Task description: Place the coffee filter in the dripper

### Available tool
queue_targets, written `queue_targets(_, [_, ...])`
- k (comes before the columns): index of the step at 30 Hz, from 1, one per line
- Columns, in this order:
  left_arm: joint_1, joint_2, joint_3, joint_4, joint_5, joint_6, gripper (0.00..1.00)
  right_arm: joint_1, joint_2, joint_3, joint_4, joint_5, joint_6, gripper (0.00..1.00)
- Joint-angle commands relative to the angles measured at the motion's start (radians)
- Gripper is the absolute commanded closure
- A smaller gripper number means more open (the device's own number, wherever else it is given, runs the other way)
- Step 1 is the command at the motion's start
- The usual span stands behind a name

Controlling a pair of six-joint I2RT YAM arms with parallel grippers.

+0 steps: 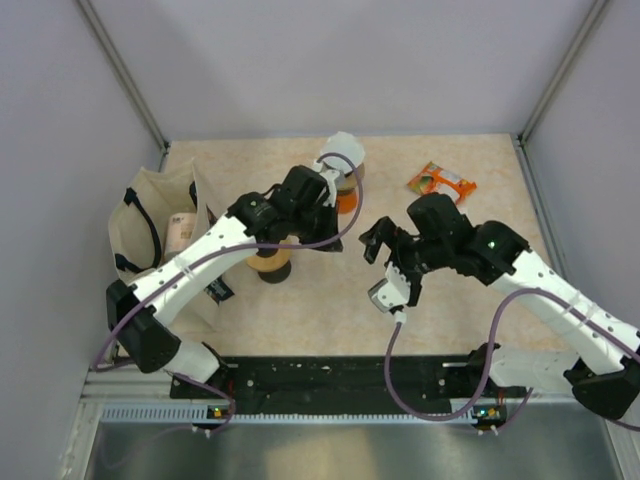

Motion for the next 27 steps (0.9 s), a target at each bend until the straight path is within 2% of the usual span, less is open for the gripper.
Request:
queue_targets(1, [0.047,-0.113,-0.024,0.014,-0.23,-0.052,1.0,0.008,-0.139,-0.099,0.319,-0.006,0.237,0.01])
queue_targets(4, [0.107,-0.197,-0.049,0.036,-0.281,-0.076,1.0,0.005,-0.254,-0.24,0.731,0.121,0.576,0.01])
queue_targets(6, [0.124,-0.245,-0.07,0.045,-0.344,-0.087,1.0,-0.01,-0.299,-0.334,1.007,0.295,0.801,0.01])
queue_targets(8, [0.15,-0.286,-0.092,0.04,-0.411,-0.104,1.0,-0.034,-0.306,-0.364,1.24,0.545,1.059,0.01])
queue_targets(9, [0.17,-0.303,-0.106,0.04,-0.422,-0.11,1.0,-0.048,-0.299,-0.363,1.308,0.719,1.215,0.01])
queue_targets(10, [0.196,-0.319,-0.121,0.036,-0.425,-0.124,1.0,-0.074,-0.286,-0.351,1.332,0.849,1.332,0.01])
queue_targets(12, [0.257,-0.346,-0.152,0.031,-0.389,-0.148,1.0,-0.129,-0.264,-0.329,1.285,1.012,1.549,0.01])
queue_targets(14, [0.303,-0.377,-0.184,0.037,-0.364,-0.162,1.0,-0.163,-0.249,-0.337,1.228,1.103,1.707,0.01])
queue_targets(17, [0.348,-0.411,-0.21,0.028,-0.368,-0.156,1.0,-0.167,-0.253,-0.397,1.18,1.198,1.85,0.01])
queue_targets(22, [0.409,-0.429,-0.241,0.05,-0.316,-0.147,1.0,-0.168,-0.333,-0.524,1.166,1.209,1.958,0.01])
queue_targets(27, [0.431,-0.42,-0.245,0.028,-0.319,-0.153,1.0,-0.167,-0.378,-0.552,1.143,1.187,1.929,0.01])
